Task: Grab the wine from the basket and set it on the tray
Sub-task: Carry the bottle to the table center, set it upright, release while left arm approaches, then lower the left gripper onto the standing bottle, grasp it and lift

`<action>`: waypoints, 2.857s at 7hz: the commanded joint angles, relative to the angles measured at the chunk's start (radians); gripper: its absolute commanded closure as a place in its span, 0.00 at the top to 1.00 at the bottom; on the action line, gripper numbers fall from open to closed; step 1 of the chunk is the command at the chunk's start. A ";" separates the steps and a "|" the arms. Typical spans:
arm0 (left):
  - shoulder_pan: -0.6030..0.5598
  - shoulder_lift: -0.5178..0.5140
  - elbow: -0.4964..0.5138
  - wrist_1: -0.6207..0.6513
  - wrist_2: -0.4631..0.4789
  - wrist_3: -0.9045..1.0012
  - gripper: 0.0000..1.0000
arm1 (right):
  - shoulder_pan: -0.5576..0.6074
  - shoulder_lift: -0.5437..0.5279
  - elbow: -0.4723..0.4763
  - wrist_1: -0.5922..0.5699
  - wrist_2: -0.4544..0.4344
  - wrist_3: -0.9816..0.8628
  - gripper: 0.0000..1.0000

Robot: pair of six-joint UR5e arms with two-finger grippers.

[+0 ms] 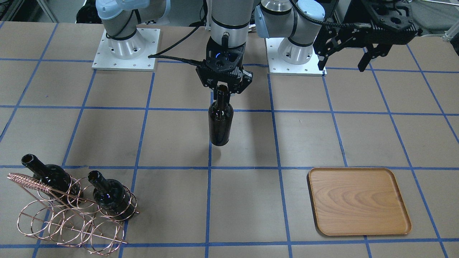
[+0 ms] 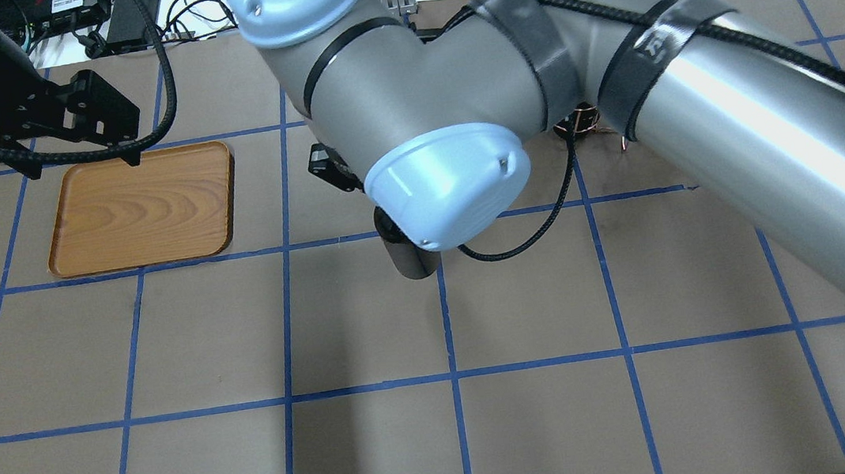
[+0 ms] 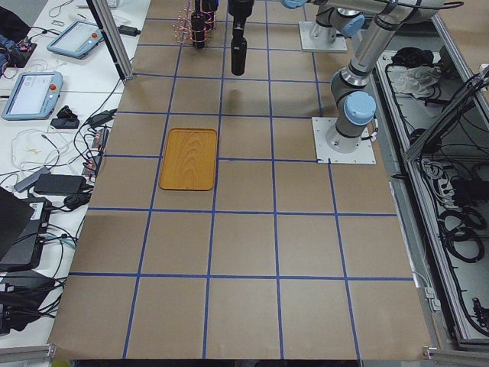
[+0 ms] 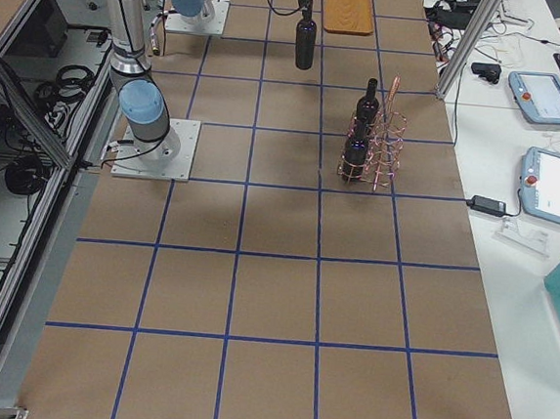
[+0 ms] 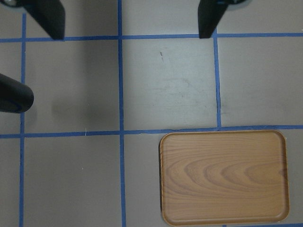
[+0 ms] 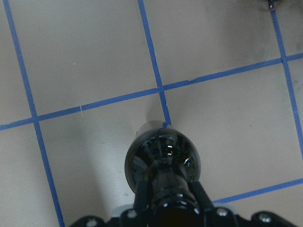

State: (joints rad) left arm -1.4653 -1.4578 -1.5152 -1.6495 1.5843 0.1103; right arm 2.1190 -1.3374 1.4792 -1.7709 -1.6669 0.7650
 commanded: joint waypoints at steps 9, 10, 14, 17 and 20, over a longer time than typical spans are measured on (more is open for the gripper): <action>0.022 -0.010 -0.006 -0.009 -0.030 -0.082 1.00 | -0.276 -0.076 -0.114 0.158 0.111 -0.393 1.00; -0.065 -0.028 -0.003 0.014 -0.026 -0.204 1.00 | -0.365 -0.118 -0.114 0.221 0.121 -0.496 1.00; -0.364 -0.163 -0.013 0.085 -0.027 -0.401 1.00 | -0.498 -0.200 -0.085 0.242 0.119 -0.613 1.00; -0.474 -0.268 -0.026 0.186 -0.056 -0.469 1.00 | -0.496 -0.229 0.019 0.228 0.107 -0.615 1.00; -0.483 -0.289 -0.101 0.191 -0.058 -0.460 0.86 | -0.496 -0.229 0.032 0.228 0.107 -0.636 1.00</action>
State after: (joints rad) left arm -1.9450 -1.7414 -1.5745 -1.4652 1.5271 -0.3497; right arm 1.6229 -1.5654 1.5076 -1.5430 -1.5586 0.1324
